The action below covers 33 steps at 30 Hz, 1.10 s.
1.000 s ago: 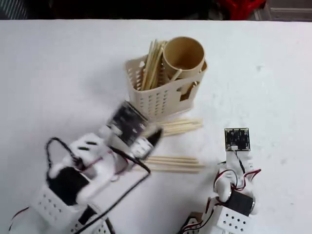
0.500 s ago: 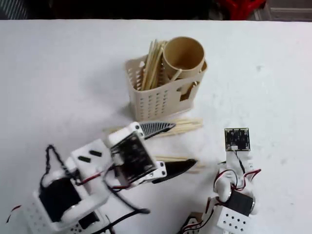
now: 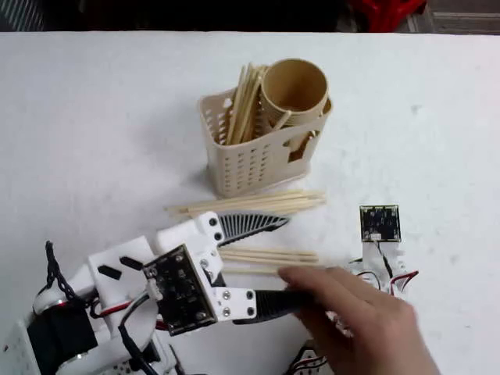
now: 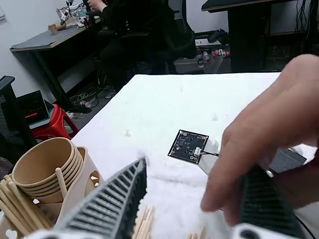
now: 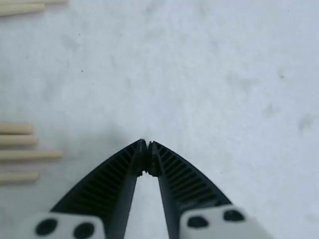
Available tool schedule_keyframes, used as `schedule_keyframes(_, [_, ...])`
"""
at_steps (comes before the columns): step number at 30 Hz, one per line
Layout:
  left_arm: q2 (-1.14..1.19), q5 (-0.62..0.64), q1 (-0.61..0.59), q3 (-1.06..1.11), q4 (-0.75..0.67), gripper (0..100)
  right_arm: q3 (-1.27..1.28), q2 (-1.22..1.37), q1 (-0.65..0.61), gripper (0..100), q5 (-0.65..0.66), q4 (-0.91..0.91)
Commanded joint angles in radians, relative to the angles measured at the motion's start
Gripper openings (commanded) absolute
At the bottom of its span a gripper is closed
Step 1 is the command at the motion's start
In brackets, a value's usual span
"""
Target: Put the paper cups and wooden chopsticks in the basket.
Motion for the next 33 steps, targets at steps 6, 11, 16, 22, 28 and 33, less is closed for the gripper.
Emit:
schedule_keyframes(6, [-0.004, -0.012, 0.01, -0.035, 0.026, 29, 0.009, 0.001, 0.004, 1.8, -0.009, 0.008])
schedule_keyframes(11, [-0.004, -0.012, 0.01, -0.035, 0.029, 29, 0.009, 0.001, 0.004, 1.8, -0.009, 0.008])
schedule_keyframes(16, [-0.004, -0.012, 0.01, -0.035, 0.029, 29, 0.009, 0.001, 0.004, 1.8, -0.009, 0.008])
schedule_keyframes(22, [-0.004, -0.012, 0.01, -0.035, 0.029, 27, 0.009, 0.001, 0.004, 1.8, -0.009, 0.008])
schedule_keyframes(28, [-0.004, -0.012, 0.01, -0.035, 0.029, 26, 0.009, 0.001, 0.004, 1.8, -0.009, 0.008])
schedule_keyframes(33, [-0.004, -0.012, 0.01, -0.035, 0.029, 26, 0.009, 0.001, 0.004, 1.8, -0.009, 0.008])
